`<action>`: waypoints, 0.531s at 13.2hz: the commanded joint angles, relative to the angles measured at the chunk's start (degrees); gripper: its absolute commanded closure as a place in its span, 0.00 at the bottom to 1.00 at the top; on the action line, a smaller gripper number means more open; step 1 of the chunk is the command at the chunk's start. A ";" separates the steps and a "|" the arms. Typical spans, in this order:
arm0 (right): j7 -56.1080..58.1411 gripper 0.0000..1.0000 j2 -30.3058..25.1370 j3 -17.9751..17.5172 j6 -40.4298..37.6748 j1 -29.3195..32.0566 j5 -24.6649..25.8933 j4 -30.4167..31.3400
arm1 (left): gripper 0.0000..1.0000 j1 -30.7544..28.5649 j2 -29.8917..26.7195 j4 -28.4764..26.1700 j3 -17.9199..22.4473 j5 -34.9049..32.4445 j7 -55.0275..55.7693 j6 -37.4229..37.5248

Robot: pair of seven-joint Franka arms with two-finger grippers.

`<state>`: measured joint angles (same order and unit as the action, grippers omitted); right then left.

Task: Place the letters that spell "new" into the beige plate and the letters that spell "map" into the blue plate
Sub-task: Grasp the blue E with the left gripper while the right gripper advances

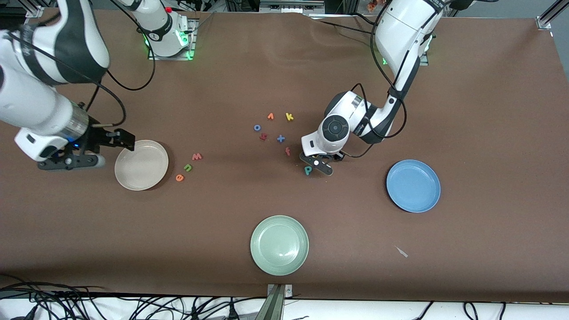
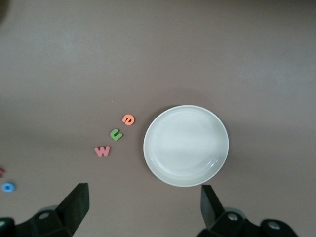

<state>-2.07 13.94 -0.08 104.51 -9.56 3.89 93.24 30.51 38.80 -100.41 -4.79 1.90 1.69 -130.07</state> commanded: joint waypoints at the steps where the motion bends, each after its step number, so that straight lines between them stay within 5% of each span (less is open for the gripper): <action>1: 1.62 0.00 1.00 0.08 1.13 -2.49 2.88 -0.96 | 1.00 -0.10 -1.53 -1.72 -0.13 -1.63 -1.52 0.52; 4: 4.00 0.00 1.79 0.08 1.40 -2.57 0.95 -0.96 | 1.00 -1.41 -4.68 0.03 0.40 -1.72 -1.52 7.00; 7: 8.04 0.00 3.64 0.43 1.58 -1.17 -8.51 -0.96 | 1.00 -8.95 -6.19 3.36 0.31 -2.60 -11.41 12.73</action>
<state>3.06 16.04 0.27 105.96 -12.05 0.72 93.18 26.97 34.59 -98.14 -4.07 0.50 -2.77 -120.92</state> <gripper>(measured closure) 0.000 0.731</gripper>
